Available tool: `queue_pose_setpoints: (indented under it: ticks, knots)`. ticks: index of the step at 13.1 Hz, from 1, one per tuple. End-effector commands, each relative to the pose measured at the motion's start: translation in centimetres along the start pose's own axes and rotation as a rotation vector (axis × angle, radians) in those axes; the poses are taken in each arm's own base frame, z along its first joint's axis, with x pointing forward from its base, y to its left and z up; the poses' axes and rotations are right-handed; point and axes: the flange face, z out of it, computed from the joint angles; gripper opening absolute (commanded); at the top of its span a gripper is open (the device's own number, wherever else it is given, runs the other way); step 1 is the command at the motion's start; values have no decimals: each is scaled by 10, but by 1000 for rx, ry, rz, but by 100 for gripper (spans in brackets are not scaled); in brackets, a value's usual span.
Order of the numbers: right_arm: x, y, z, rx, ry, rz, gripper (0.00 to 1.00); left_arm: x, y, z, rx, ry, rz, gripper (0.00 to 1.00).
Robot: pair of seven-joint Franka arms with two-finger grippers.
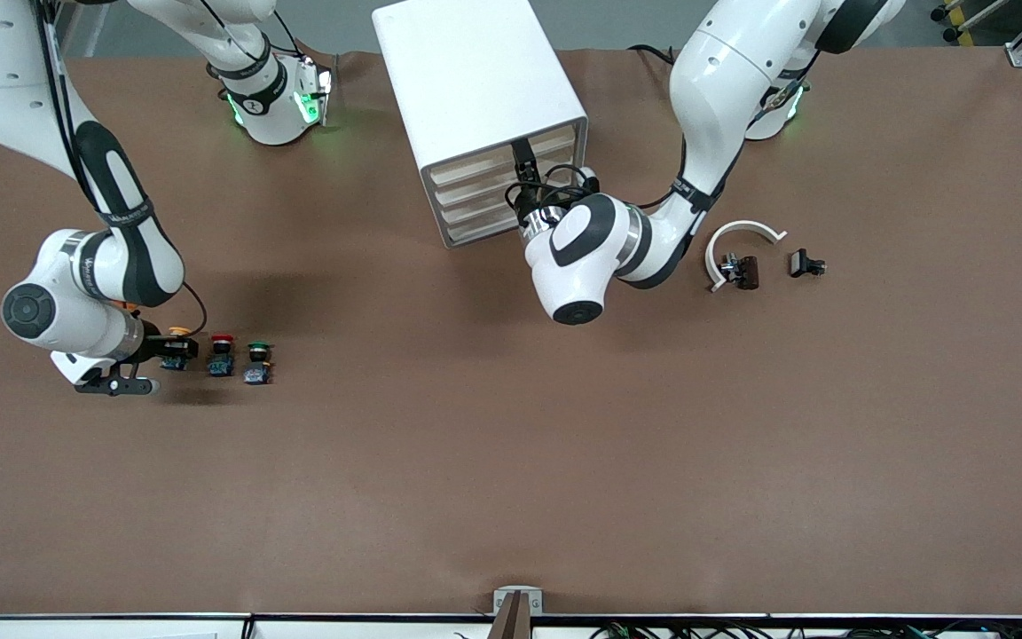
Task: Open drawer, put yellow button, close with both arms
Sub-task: 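Pull the drawer open with the left gripper while the right gripper lifts the button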
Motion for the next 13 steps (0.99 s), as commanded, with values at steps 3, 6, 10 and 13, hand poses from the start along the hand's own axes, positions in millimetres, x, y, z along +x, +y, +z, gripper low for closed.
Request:
queue_pose_setpoints:
  ticks: [3,6,10,13]
  knots:
    - [-10,-33,-94,-10,-73,78,33,-3,-5,-7,32,-33,1,33]
    - [-22,-66,-134,-28,-118,134,31,-3,-6,-13,56,-64,2,0]
    - [-48,-135,-191,-76,-161,229,31,6,-4,-32,46,-93,-11,0]
    - [-61,-193,-235,-127,-188,284,31,24,2,-66,39,-149,-21,0]
